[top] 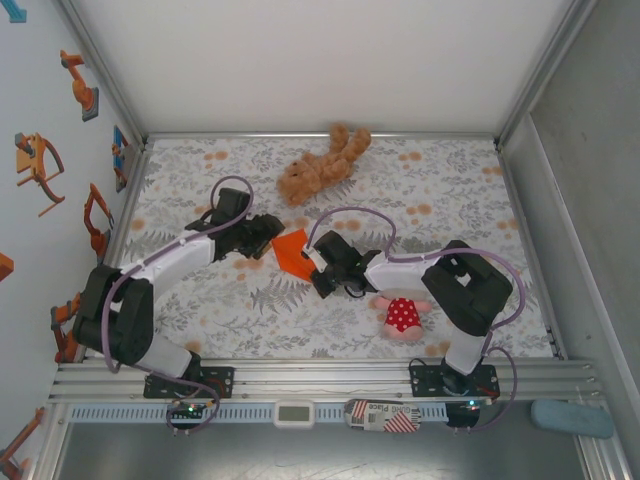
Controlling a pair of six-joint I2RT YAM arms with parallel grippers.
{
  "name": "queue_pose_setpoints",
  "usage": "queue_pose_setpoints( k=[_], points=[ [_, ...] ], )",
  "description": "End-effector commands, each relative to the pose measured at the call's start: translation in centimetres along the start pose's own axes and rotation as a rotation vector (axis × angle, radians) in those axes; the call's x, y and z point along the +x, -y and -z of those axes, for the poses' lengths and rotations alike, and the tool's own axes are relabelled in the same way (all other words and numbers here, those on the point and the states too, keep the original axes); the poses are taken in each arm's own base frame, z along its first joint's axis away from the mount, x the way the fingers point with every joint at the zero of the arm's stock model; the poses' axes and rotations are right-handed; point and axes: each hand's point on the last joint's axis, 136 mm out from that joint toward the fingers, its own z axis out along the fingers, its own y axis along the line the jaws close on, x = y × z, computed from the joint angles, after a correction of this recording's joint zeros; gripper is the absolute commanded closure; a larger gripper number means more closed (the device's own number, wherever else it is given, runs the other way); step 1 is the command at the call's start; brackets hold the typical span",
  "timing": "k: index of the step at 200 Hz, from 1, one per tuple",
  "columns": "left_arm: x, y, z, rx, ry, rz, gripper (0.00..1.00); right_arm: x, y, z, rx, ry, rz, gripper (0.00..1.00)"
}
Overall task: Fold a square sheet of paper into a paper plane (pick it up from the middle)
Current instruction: Fourth fold the wing at the center of the table.
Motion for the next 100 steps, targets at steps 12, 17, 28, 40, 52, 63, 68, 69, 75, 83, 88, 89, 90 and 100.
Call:
queue_pose_setpoints(
  k=[12, 17, 28, 40, 52, 63, 68, 69, 75, 83, 88, 89, 90, 100],
  points=[
    [1.2, -2.5, -0.1, -0.008, -0.004, 0.026, 0.45, 0.7, -0.6, 0.2, -0.066, -0.018, -0.093, 0.99],
    [1.4, -2.8, -0.2, -0.007, -0.004, 0.033, 0.45, 0.7, -0.6, 0.1, -0.073, -0.015, -0.103, 0.99],
    [1.7, -3.1, -0.2, 0.008, -0.003, 0.037, 0.45, 0.8, -0.6, 0.1, -0.089, -0.01, -0.129, 0.99],
    [2.0, -3.3, -0.1, 0.022, 0.005, 0.036, 0.47, 0.9, -0.5, 0.0, -0.108, -0.007, -0.156, 0.98],
    [2.2, -3.5, 0.0, 0.034, 0.018, 0.03, 0.52, 1.0, -0.4, -0.1, -0.124, -0.005, -0.181, 0.98],
    [2.4, -3.4, 0.2, 0.047, 0.031, 0.023, 0.56, 1.2, -0.4, -0.2, -0.141, -0.004, -0.201, 0.98],
    [2.5, -3.5, 0.2, 0.052, 0.035, 0.017, 0.58, 1.2, -0.4, -0.2, -0.15, -0.004, -0.21, 0.98],
    [2.6, -3.5, 0.2, 0.052, 0.036, 0.017, 0.58, 1.3, -0.4, -0.2, -0.152, -0.005, -0.212, 0.98],
    [2.8, -3.5, 0.2, 0.057, 0.037, 0.009, 0.6, 1.2, -0.4, -0.2, -0.163, -0.001, -0.222, 0.98],
    [3.2, -3.5, 0.1, 0.063, 0.036, -0.002, 0.62, 1.3, -0.4, -0.3, -0.174, 0.0, -0.238, 0.98],
    [3.4, -3.4, 0.0, 0.07, 0.035, -0.009, 0.63, 1.3, -0.4, -0.3, -0.182, 0.002, -0.245, 0.98],
    [3.5, -3.4, -0.1, 0.072, 0.034, -0.011, 0.63, 1.3, -0.4, -0.3, -0.184, 0.002, -0.246, 0.98],
    [3.5, -3.4, -0.1, 0.074, 0.035, -0.012, 0.63, 1.3, -0.4, -0.3, -0.185, 0.001, -0.249, 0.98],
    [3.9, -3.2, -0.4, 0.087, 0.028, -0.028, 0.64, 1.2, -0.3, -0.2, -0.199, 0.009, -0.265, 0.98]
  ],
)
